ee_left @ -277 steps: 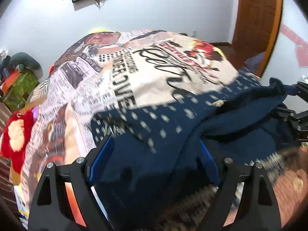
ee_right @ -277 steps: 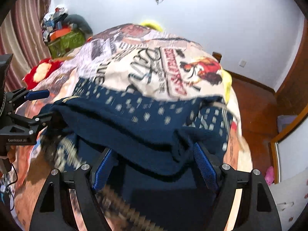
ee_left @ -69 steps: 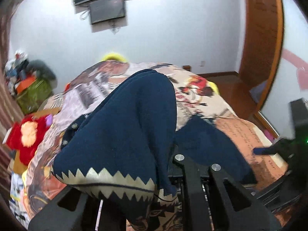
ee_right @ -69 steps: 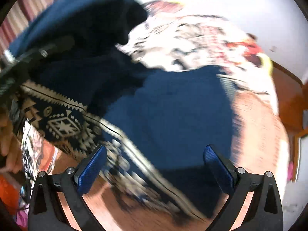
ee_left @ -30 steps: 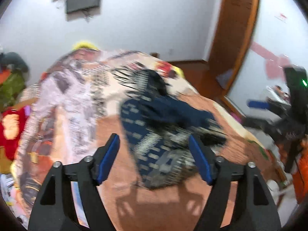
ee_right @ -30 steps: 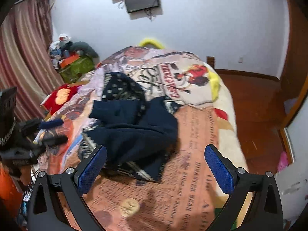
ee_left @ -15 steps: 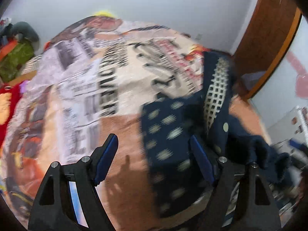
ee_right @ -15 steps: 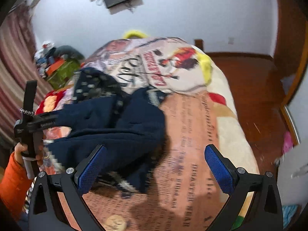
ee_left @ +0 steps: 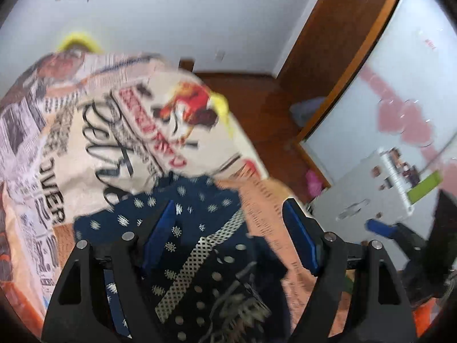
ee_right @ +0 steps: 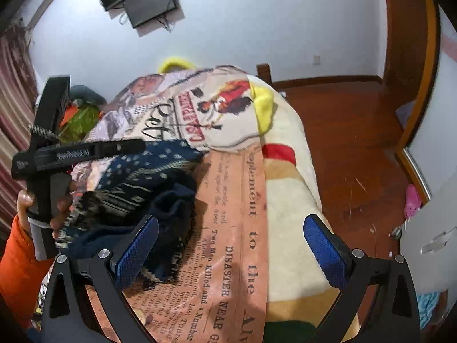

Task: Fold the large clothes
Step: 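Grasp the dotted navy edge of the bundle with both grippers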

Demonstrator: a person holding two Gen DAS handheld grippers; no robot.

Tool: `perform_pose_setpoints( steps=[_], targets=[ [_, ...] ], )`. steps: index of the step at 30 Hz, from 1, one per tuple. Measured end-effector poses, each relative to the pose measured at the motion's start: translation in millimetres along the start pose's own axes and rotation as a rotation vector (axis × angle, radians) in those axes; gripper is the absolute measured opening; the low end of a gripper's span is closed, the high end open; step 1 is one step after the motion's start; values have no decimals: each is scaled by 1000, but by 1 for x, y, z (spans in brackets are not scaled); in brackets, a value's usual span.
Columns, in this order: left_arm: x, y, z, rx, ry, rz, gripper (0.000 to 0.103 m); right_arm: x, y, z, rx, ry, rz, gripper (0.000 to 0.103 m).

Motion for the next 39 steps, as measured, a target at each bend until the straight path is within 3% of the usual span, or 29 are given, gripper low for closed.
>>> perform_pose_setpoints(
  steps=[2, 5, 7, 10, 14, 17, 22, 26, 32, 39],
  targets=[
    [-3, 0, -28, 30, -31, 19, 77, -15, -2, -3, 7, -22, -29, 102],
    [-22, 16, -49, 15, -133, 51, 77, -46, -2, -1, 3, -80, -67, 102],
    [-39, 39, -60, -21, -224, 90, 77, -73, 0, 2, -8, -127, -97, 102],
    [-61, 80, -70, -82, -296, 114, 77, -110, 9, 8, -23, -173, -151, 102],
    [-82, 135, -70, -155, -299, 65, 77, -154, 23, 23, -54, -210, -228, 102],
    [-87, 166, -61, -201, -282, 38, 77, -168, 36, 47, -94, -175, -272, 102],
    [-82, 185, -58, -174, -261, -5, 77, -141, 53, 82, -160, -41, -276, 102],
    [-83, 188, -57, -164, -249, -20, 79, -89, 50, 75, -158, 1, -151, 102],
    [-77, 193, -54, -159, -268, 12, 80, -35, 72, 76, -222, 23, -67, 102],
    [-73, 199, -61, -162, -296, 59, 80, -17, 86, 70, -274, -23, 59, 102]
  ],
)
Point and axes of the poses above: each gripper's, at about its wrist camera, not at the fingertips, and z roughly the way its jaws point, x to its right, y to its underside, the point moved 9 cm from there along z, roughly the way its jaws point, and after that the axes turned 14 degrees about z, right-handed, at the moved point
